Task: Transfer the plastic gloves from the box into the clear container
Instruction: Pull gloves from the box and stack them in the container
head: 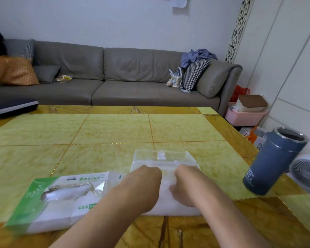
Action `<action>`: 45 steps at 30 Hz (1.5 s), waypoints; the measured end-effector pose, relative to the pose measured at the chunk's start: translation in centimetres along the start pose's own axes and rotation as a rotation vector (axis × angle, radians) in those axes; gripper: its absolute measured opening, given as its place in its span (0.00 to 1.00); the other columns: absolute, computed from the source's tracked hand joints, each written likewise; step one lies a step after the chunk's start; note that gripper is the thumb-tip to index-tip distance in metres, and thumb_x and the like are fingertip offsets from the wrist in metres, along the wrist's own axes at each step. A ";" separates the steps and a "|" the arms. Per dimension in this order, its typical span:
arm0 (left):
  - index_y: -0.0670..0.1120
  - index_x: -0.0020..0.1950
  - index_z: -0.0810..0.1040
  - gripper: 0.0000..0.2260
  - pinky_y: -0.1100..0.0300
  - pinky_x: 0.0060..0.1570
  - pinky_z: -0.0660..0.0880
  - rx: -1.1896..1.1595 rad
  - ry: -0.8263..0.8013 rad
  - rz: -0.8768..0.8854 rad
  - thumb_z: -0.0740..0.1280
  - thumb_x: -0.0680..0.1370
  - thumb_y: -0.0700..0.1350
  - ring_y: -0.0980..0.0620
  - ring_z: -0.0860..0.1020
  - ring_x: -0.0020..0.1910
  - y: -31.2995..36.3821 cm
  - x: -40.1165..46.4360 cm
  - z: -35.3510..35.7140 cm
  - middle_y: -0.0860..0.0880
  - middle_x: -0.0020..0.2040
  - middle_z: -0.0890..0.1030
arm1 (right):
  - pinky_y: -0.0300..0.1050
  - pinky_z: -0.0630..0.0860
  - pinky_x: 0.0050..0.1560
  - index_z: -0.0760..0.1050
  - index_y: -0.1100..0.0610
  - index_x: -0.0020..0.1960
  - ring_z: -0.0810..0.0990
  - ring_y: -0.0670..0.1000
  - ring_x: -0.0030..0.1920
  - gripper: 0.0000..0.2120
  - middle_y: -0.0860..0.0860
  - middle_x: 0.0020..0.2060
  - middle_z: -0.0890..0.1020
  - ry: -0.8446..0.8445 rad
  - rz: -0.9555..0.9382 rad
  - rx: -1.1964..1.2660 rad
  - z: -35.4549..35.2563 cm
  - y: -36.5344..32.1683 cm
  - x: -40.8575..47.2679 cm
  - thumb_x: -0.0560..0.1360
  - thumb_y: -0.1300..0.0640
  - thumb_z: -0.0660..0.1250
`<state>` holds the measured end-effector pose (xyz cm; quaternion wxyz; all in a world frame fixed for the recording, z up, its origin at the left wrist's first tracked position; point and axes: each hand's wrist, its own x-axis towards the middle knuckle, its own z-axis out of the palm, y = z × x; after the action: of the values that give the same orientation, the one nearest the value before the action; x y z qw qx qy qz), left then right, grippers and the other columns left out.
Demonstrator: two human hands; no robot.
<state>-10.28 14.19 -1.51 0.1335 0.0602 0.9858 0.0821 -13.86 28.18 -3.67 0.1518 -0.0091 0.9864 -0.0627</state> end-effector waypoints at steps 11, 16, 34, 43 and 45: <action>0.58 0.56 0.80 0.16 0.68 0.44 0.76 -0.446 0.495 0.005 0.62 0.81 0.37 0.65 0.79 0.48 -9.6 -4.0 -0.5 0.64 0.48 0.81 | 0.54 0.83 0.45 0.74 0.49 0.49 0.81 0.52 0.41 0.07 0.49 0.44 0.78 0.261 0.017 0.091 -1.2 0.6 -2.6 0.81 0.59 0.59; 0.59 0.53 0.81 0.11 0.69 0.42 0.73 -0.379 0.573 -0.165 0.66 0.80 0.42 0.64 0.78 0.46 -17.5 -5.8 0.7 0.62 0.47 0.81 | 0.51 0.83 0.46 0.79 0.47 0.44 0.81 0.51 0.41 0.09 0.46 0.43 0.81 0.243 0.006 0.040 -0.2 0.4 -1.2 0.78 0.56 0.62; 0.56 0.43 0.82 0.05 0.65 0.44 0.77 -0.562 0.565 -0.157 0.72 0.78 0.46 0.62 0.80 0.43 -20.2 -6.3 1.5 0.59 0.40 0.83 | 0.43 0.78 0.52 0.79 0.47 0.59 0.77 0.46 0.52 0.10 0.40 0.53 0.75 0.203 -0.683 0.237 2.6 -17.8 -3.7 0.80 0.59 0.67; 0.57 0.60 0.77 0.19 0.57 0.59 0.76 -0.460 0.313 -0.181 0.77 0.71 0.53 0.59 0.75 0.56 -22.6 -7.1 2.4 0.61 0.57 0.75 | 0.39 0.79 0.38 0.87 0.49 0.43 0.82 0.42 0.36 0.03 0.46 0.36 0.86 0.040 -0.499 0.594 3.9 -19.3 -1.5 0.75 0.52 0.78; 0.55 0.63 0.76 0.22 0.58 0.59 0.75 -0.432 0.325 -0.185 0.77 0.71 0.53 0.58 0.74 0.57 -22.3 -6.9 2.4 0.61 0.58 0.74 | 0.42 0.80 0.42 0.86 0.52 0.41 0.81 0.43 0.36 0.06 0.48 0.36 0.86 0.010 -0.512 0.660 3.2 -19.3 -1.7 0.75 0.53 0.78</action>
<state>-5.14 -8.29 -6.02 -0.0098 -0.0736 0.9552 0.2865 -11.30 8.67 -3.73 0.1212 -0.2045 0.8801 -0.4111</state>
